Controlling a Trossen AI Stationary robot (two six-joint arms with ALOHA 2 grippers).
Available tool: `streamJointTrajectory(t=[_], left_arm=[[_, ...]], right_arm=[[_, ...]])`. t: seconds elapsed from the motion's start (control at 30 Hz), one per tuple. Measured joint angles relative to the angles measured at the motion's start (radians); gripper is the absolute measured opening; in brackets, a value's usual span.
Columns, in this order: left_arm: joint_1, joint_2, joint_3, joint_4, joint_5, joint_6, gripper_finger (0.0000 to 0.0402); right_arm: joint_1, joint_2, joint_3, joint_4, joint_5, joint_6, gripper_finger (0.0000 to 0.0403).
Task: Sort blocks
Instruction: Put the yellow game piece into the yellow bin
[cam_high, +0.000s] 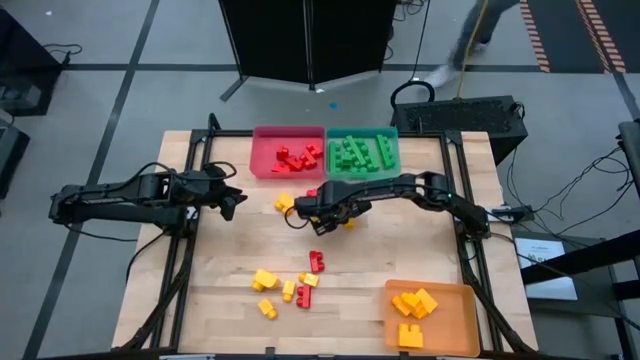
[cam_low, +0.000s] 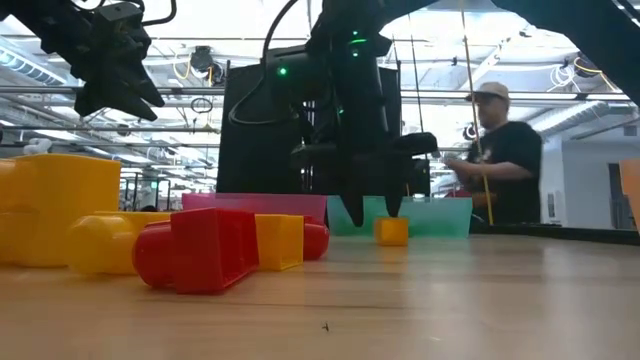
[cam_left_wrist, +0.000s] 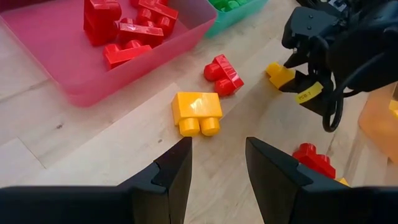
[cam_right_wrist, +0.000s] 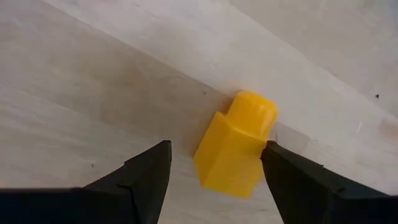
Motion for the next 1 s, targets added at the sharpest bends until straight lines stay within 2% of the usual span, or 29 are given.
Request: streamJointTrajectory(t=[0.27, 0.47, 0.8, 0.87, 1.0], left_arm=[[0.0, 0.0, 0.0, 0.0, 0.003, -0.005, 0.0153], [0.0, 0.0, 0.0, 0.0, 0.012, -0.006, 0.0153], [0.0, 0.0, 0.0, 0.0, 0.013, -0.006, 0.0153], [0.0, 0.0, 0.0, 0.0, 0.013, -0.006, 0.0153], [0.0, 0.0, 0.0, 0.0, 0.013, -0.006, 0.0153]], right_arm=[[-0.002, 0.009, -0.011, -0.032, 0.065, 0.021, 0.0242], [-0.001, 0.011, -0.016, -0.152, 0.08, 0.033, 0.0242], [0.0, 0.008, -0.034, -0.117, 0.109, 0.04, 0.0242], [-0.005, 0.007, -0.072, -0.068, 0.092, 0.042, 0.0242], [-0.017, -0.004, -0.173, 0.065, -0.012, 0.047, 0.0241]])
